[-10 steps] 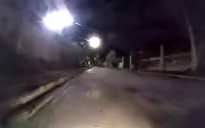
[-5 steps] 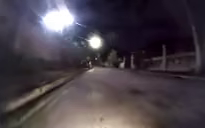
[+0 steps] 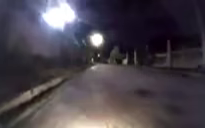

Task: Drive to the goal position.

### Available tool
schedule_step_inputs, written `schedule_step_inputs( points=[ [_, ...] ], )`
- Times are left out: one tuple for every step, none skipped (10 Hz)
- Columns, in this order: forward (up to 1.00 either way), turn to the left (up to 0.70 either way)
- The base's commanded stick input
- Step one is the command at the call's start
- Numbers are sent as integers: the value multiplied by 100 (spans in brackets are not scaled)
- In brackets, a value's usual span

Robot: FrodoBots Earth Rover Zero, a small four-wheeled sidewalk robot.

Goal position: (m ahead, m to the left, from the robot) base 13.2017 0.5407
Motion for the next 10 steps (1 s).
schedule_step_inputs(
  points=[
    [70,0],
    [70,0],
    [70,0],
    [70,0],
    [70,0],
    [70,0],
    [70,0],
    [70,0],
    [70,0],
    [70,0]
  ],
)
